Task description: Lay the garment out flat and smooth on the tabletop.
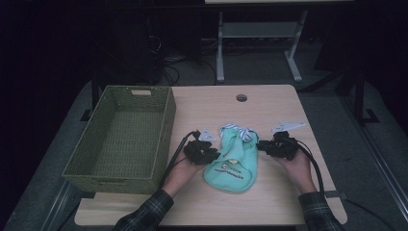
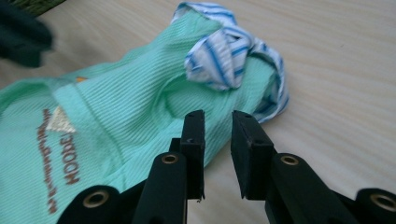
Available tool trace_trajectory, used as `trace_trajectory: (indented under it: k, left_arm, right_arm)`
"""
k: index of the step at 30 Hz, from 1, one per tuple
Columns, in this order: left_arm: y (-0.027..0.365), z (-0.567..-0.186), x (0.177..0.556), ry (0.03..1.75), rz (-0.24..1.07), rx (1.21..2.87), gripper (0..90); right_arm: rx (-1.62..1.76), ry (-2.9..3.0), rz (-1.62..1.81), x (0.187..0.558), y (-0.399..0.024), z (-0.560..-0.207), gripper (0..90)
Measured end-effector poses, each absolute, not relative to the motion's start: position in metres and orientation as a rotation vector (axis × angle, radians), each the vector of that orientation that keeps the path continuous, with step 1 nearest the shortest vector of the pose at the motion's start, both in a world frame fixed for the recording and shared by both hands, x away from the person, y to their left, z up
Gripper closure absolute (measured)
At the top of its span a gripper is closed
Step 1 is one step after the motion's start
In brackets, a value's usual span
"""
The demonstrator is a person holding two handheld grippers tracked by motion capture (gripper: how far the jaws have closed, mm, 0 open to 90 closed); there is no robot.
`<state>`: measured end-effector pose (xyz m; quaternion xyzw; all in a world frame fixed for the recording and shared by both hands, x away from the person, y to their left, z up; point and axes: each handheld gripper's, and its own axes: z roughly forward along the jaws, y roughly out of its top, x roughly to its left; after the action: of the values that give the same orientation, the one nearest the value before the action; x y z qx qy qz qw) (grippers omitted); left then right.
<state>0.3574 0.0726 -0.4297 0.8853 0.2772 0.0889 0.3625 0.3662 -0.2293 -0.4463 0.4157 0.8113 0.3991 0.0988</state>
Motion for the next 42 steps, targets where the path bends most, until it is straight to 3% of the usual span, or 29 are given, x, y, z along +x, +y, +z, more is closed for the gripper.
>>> trace_trajectory:
  k: [18, 23, 26, 29, 35, 42]
  left_arm:
    - [0.048, -0.448, 0.393, 0.682, 0.211, 2.317, 67.2]
    - [0.047, -0.455, 0.394, 0.683, 0.235, 2.338, 72.0]
    - [0.048, -0.457, 0.394, 0.687, 0.233, 2.332, 83.9]
    - [0.047, -0.457, 0.393, 0.672, 0.237, 2.338, 88.4]
    - [0.049, -0.457, 0.394, 0.681, 0.224, 2.349, 89.6]
    - [0.058, -0.454, 0.395, 0.722, 0.245, 2.354, 89.8]
  right_arm:
    - [1.165, 2.498, 1.155, 0.330, -0.210, -0.459, 69.8]
    - [1.147, 2.522, 1.137, 0.324, -0.203, -0.462, 67.2]
    - [1.141, 2.539, 1.085, 0.323, -0.200, -0.467, 67.3]
    - [1.141, 2.539, 1.084, 0.323, -0.199, -0.468, 69.9]
    - [1.147, 2.544, 1.093, 0.324, -0.200, -0.468, 84.8]
    - [1.141, 2.544, 1.048, 0.323, -0.203, -0.466, 89.3]
